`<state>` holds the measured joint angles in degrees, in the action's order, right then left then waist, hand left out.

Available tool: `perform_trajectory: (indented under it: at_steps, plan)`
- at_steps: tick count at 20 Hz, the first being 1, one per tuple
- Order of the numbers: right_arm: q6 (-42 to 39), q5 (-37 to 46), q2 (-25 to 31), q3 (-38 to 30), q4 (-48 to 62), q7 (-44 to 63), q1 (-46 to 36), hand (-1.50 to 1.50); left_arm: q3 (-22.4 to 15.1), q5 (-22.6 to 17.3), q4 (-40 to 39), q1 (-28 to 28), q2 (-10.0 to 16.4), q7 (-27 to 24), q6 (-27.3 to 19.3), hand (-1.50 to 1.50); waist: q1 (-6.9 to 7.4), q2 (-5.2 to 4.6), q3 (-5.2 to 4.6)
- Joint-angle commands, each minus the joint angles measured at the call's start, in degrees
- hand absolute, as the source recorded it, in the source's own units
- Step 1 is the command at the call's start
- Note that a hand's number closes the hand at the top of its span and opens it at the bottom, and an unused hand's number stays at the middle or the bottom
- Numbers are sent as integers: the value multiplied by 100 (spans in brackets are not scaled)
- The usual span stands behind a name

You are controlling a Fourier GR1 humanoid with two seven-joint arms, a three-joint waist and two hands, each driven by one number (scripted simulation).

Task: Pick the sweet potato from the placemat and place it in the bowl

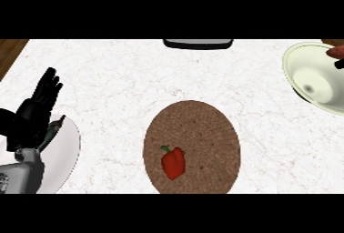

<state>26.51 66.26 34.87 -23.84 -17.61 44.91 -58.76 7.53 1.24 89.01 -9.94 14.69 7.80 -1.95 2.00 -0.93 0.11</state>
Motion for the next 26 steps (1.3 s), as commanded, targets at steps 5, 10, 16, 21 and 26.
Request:
perform_trajectory:
  at_steps: [5, 10, 16, 21, 26]
  plan:
    - [-305, -1049, 150, -808, 333, -1380, 610, -150, 59, 8, -77, 161, -88, -125, -37, 0, -74, 31, 3]
    - [552, -1818, 10, -1433, -273, -2394, 745, -150, 7, 66, -104, 297, -128, -291, -15, 0, -116, 55, 7]
    - [1398, -3111, -268, -2394, -1472, -3387, 655, -150, 163, -27, -56, 219, 0, 8, -8, 0, -286, 145, 7]
    - [790, -3974, -750, -2632, -2650, -3825, 1833, -150, 228, 24, -38, 244, 5, 49, -78, 0, -364, 161, -14]
    - [-241, -4568, -929, -2799, -4142, -3602, 3095, -150, 301, -98, 218, 632, 137, -19, 160, 0, -439, 197, -21]
